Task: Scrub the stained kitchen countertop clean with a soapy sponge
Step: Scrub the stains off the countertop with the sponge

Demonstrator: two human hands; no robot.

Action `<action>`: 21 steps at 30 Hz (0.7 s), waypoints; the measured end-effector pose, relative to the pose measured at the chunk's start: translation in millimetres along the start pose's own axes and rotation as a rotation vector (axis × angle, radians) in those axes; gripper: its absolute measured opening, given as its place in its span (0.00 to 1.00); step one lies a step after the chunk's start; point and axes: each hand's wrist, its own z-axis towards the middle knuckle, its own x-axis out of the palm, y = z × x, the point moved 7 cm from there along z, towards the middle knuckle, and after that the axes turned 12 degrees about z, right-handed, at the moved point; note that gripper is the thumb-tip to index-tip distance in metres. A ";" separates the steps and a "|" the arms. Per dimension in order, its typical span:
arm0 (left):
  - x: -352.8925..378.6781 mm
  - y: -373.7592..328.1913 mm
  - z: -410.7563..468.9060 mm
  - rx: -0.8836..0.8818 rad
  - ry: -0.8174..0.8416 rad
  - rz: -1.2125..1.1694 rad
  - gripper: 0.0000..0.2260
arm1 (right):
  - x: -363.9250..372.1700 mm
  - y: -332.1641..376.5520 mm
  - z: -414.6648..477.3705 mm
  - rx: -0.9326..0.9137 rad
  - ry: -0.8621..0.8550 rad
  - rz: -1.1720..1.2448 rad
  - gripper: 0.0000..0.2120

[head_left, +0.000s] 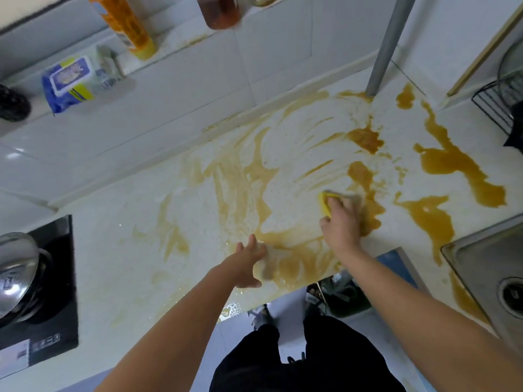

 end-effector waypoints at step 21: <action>52.5 -9.8 -31.2 -0.076 0.044 -0.083 0.48 | 40.6 23.4 -35.0 -0.097 0.221 0.215 0.14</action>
